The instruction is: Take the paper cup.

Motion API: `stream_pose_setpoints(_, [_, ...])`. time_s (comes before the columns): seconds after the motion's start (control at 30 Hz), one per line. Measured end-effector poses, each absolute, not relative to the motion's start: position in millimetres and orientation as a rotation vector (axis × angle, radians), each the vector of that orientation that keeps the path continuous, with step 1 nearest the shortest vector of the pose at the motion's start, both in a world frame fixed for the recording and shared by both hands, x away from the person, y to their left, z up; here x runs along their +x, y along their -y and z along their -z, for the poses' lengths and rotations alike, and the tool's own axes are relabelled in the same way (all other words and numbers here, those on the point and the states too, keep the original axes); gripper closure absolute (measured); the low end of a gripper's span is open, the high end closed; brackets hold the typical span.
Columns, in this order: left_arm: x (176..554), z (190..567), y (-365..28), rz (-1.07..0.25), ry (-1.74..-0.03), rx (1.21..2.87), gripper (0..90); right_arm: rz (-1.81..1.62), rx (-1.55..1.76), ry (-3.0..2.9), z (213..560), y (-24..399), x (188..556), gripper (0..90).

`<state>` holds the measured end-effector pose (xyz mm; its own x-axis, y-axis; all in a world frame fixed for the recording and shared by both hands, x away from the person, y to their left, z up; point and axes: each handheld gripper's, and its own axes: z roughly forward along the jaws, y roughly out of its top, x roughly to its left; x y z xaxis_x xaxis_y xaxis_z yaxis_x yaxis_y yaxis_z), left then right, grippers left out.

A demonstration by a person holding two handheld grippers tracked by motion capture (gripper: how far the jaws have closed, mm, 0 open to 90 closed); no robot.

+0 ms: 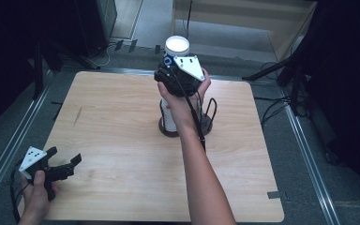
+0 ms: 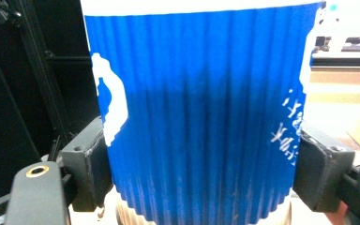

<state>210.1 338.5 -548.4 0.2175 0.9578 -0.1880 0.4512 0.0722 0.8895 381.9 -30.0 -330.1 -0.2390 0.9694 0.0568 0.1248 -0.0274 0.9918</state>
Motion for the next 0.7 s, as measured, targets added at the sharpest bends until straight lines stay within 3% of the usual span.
stream_pose_setpoints(0.7, [210.2, 548.3, -337.4, -0.668, -1.386, 1.532, 0.0, -1.387, 1.187, -1.418, 301.3, 32.9, 379.8, 19.7])
